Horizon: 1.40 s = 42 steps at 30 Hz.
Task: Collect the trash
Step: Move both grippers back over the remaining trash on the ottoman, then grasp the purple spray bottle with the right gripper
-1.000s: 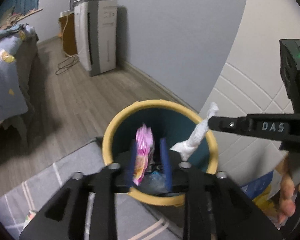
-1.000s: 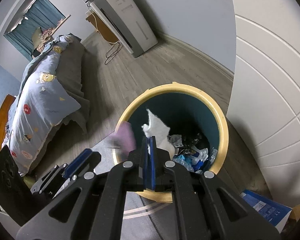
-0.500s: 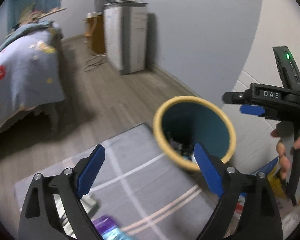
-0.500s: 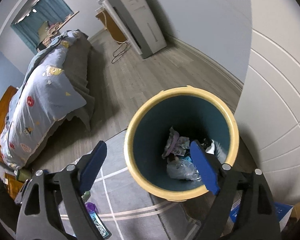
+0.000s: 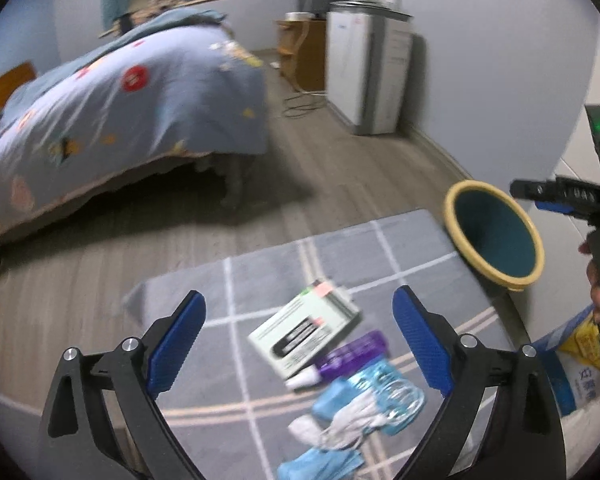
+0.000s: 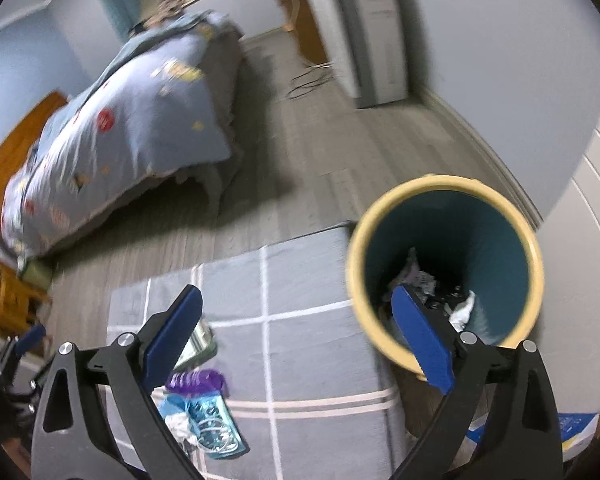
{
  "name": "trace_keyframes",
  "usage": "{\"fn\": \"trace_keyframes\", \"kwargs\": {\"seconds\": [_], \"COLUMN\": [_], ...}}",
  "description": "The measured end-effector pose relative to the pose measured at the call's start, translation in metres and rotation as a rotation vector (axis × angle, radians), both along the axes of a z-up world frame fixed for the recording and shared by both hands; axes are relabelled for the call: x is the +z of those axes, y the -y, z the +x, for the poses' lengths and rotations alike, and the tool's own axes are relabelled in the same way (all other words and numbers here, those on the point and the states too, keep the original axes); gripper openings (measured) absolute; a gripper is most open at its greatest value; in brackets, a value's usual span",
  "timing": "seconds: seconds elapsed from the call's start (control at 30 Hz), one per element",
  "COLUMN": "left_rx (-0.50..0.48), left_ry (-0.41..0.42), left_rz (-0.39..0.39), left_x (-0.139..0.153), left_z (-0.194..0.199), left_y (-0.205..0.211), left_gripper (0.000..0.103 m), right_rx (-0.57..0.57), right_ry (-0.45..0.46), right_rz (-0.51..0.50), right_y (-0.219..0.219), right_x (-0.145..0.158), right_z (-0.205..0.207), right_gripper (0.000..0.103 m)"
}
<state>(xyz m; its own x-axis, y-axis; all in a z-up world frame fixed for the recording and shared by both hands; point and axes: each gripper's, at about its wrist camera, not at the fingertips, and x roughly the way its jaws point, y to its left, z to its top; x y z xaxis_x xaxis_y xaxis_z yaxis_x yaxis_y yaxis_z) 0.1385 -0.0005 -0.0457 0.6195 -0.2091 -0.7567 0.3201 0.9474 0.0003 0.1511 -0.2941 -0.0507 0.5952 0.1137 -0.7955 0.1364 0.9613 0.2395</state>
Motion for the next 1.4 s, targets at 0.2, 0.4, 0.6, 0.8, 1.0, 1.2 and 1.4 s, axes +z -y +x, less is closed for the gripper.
{"fn": "trace_keyframes", "kwargs": {"seconds": [0.2,0.4,0.6,0.8,1.0,1.2,1.4], "left_rx": [0.088,0.104,0.101,0.084,0.095,0.070,0.088], "left_ry": [-0.054,-0.071,-0.082,-0.108,-0.145,-0.146,-0.132], "left_rz": [-0.017,-0.004,-0.017,0.008,0.017,0.049,0.022], "left_x": [-0.022,-0.034,-0.042,-0.054,-0.066,-0.068,-0.061], "left_z": [0.007,0.015,0.020,0.024,0.029,0.029,0.029], "left_y": [-0.035,-0.050,-0.060,-0.063,-0.066,-0.061,-0.071], "left_gripper": [0.094,0.094,0.094,0.094,0.094,0.094,0.094], "right_rx": [0.067,0.123,0.142,0.177,0.188,0.165,0.204], "right_ry": [-0.066,-0.098,-0.134,-0.159,-0.222,-0.303,-0.368], "right_rz": [0.027,-0.041,-0.040,-0.051,-0.044,0.047,0.074], "right_y": [-0.050,-0.090,-0.111,-0.129,-0.127,-0.124,-0.144], "right_x": [-0.019,-0.032,-0.046,-0.063,-0.086,-0.111,-0.128], "right_z": [0.006,0.008,0.013,0.017,0.021,0.021,0.021], "right_gripper": [0.095,0.095,0.096,0.095,0.095,0.084,0.078]}}
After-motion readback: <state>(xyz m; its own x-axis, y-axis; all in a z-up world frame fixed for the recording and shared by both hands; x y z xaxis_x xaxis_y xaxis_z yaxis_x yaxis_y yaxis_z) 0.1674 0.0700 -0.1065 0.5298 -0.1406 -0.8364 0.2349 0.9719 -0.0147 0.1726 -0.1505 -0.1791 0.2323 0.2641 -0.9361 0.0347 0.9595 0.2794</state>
